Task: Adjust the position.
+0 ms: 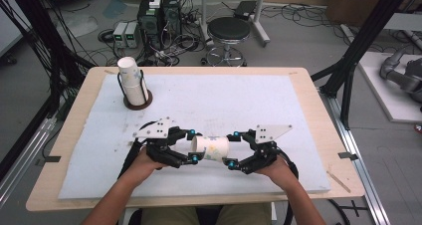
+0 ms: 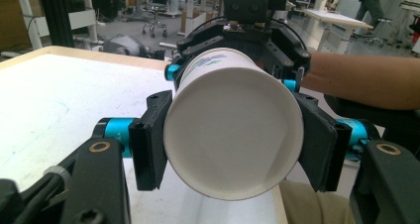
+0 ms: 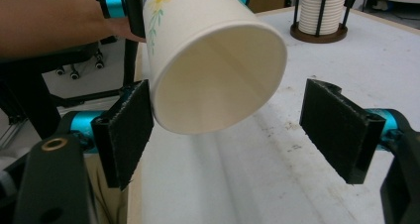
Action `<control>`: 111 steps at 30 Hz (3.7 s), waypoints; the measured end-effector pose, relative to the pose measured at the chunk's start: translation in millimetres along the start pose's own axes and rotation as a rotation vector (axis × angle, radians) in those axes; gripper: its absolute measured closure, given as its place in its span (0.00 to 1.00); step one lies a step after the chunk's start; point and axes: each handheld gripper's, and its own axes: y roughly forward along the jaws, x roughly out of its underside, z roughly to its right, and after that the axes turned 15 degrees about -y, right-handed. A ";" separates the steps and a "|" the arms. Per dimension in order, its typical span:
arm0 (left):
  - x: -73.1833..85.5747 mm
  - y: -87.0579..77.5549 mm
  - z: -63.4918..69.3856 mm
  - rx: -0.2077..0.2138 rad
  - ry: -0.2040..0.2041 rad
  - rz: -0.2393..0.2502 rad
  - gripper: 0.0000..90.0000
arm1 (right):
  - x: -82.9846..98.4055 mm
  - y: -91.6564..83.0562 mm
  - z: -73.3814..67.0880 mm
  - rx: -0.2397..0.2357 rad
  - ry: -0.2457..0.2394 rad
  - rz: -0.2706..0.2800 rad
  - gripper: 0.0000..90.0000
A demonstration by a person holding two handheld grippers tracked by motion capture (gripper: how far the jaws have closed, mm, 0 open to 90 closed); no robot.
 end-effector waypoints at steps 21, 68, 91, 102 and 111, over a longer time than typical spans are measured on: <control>0.6 1.6 0.6 0.057 -0.008 0.040 0.41 | -4.1 2.8 0.9 -0.079 -0.026 0.092 0.37; -14.6 4.9 10.5 -0.193 0.053 -0.273 0.18 | -91.5 19.7 13.7 -0.124 -0.282 -0.580 0.40; -12.5 21.8 7.9 -0.185 0.063 -0.382 0.24 | -106.9 49.8 6.6 -0.185 -0.365 -0.787 0.40; -11.5 29.4 6.4 -0.164 0.058 -0.418 0.37 | -105.6 55.4 4.9 -0.204 -0.369 -0.823 0.40; -8.9 34.0 5.8 -0.145 0.065 -0.456 0.42 | -105.4 56.1 2.7 -0.225 -0.377 -0.803 0.40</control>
